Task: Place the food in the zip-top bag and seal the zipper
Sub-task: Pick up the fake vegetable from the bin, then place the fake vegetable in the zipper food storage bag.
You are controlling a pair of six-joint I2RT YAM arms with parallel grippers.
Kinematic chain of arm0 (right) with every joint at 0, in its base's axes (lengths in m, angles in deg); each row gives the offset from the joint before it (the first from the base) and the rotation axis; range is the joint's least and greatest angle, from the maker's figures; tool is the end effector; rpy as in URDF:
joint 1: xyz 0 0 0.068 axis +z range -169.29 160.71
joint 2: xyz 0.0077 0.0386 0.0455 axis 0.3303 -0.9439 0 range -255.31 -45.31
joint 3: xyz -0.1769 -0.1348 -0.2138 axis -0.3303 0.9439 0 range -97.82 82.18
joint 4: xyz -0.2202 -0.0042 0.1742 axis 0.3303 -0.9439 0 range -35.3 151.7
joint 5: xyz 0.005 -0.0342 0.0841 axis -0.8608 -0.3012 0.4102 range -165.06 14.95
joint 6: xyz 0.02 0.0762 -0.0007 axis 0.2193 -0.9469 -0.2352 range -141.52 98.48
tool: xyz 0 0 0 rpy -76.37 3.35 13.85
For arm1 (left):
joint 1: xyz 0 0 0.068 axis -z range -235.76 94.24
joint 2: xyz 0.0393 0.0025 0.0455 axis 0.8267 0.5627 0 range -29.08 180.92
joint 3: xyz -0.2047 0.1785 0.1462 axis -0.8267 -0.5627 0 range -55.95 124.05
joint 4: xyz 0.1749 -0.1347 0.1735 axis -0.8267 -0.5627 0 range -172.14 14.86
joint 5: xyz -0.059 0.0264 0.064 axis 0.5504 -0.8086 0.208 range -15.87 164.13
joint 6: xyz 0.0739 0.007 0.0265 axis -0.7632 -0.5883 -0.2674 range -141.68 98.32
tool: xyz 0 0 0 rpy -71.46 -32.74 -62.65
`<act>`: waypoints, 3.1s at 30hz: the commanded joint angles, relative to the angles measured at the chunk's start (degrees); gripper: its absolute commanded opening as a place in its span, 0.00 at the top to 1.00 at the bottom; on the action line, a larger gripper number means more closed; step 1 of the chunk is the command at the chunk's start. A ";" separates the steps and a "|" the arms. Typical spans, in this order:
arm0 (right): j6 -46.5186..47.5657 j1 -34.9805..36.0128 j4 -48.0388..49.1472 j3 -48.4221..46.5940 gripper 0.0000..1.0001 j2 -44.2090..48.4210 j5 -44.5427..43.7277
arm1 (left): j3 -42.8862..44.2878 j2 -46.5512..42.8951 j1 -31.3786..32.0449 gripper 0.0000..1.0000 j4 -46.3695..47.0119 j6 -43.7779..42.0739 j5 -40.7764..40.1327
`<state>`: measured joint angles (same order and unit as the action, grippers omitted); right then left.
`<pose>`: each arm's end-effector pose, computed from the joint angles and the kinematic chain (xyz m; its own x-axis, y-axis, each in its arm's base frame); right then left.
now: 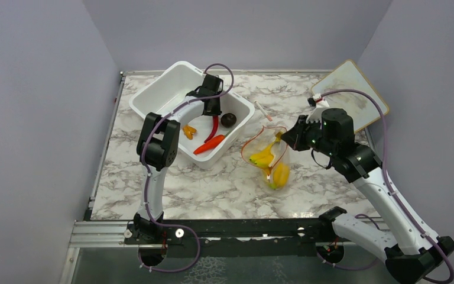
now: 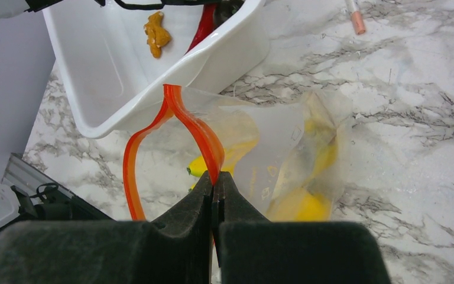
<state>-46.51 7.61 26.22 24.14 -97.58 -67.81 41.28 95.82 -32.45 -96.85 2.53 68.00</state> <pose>0.1894 0.1056 0.3678 -0.6316 0.1496 -0.7608 -0.3085 0.8517 0.4236 0.5053 -0.2098 0.1826 -0.7709 -0.1117 -0.6270 0.0148 0.9811 -0.1930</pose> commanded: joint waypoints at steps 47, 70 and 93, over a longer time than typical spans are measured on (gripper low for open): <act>-25.53 -0.09 10.02 9.49 0.99 0.74 11.11 | -34.63 -53.18 1.61 0.85 36.38 28.93 25.37; -32.38 -0.09 14.51 9.68 0.99 2.79 11.91 | -43.81 -53.23 19.45 0.86 53.74 30.03 16.09; -34.68 -0.09 15.97 9.74 0.99 3.74 8.86 | -55.15 -55.30 27.06 0.85 58.28 25.20 12.21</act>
<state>-80.37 7.61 39.00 33.71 -95.00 -57.69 -12.05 42.81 -6.37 -41.23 29.13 81.49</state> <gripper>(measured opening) 0.012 0.261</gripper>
